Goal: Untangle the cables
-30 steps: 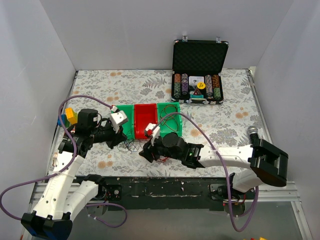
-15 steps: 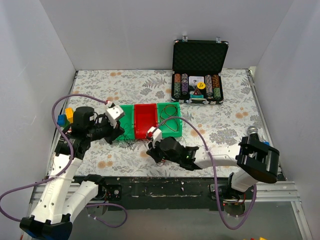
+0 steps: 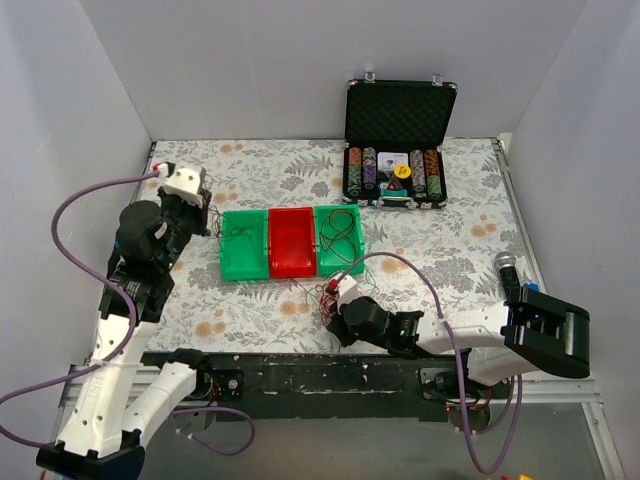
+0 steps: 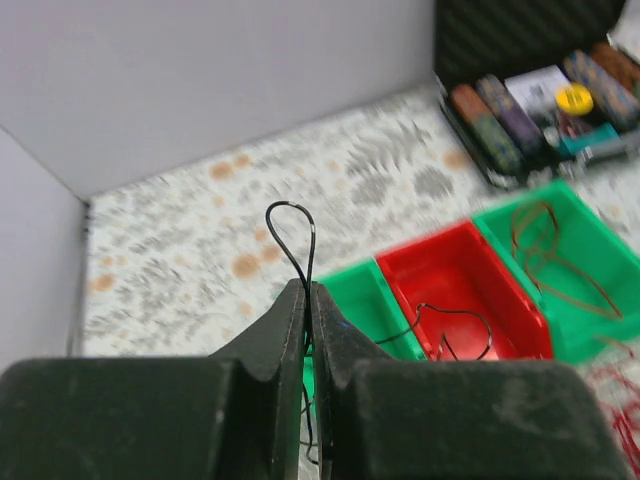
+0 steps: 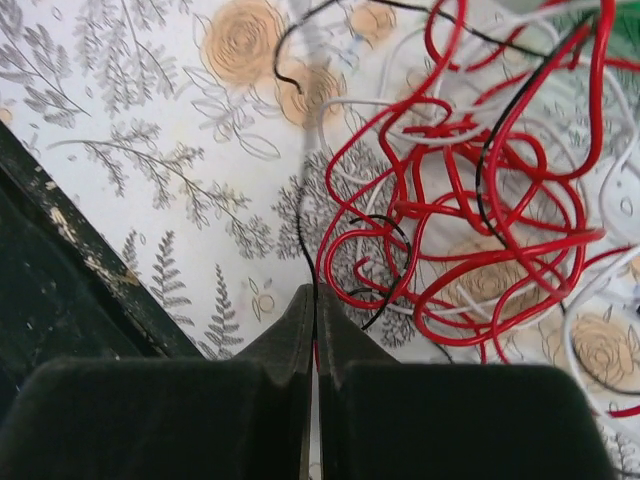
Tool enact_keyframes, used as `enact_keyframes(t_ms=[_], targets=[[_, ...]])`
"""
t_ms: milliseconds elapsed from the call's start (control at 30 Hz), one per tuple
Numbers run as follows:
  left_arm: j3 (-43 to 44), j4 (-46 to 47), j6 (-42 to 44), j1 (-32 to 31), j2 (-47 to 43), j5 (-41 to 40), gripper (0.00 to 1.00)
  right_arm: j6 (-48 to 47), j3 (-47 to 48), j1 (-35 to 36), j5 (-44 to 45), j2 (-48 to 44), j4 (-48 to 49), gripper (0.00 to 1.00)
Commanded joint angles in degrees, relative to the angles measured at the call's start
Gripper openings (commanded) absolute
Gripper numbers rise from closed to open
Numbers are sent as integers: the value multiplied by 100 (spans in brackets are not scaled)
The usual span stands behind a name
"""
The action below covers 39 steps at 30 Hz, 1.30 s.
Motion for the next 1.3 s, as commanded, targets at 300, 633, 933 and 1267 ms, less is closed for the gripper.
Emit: enact_keyframes(t_ms=[300, 633, 933, 1267], targets=[[1515, 2612, 206, -8, 437, -2211, 7, 1269, -104, 387, 970, -37, -1323, 1], [1832, 4168, 822, -8, 657, -2616, 33, 2280, -113, 466, 1269, 174, -2316, 1], [1140, 700, 531, -17, 96, 1193, 36, 1763, -210, 537, 1111, -660, -1931, 1], [-1542, -745, 2078, -26, -170, 4160, 54, 1577, -166, 545, 1032, -828, -1974, 1]])
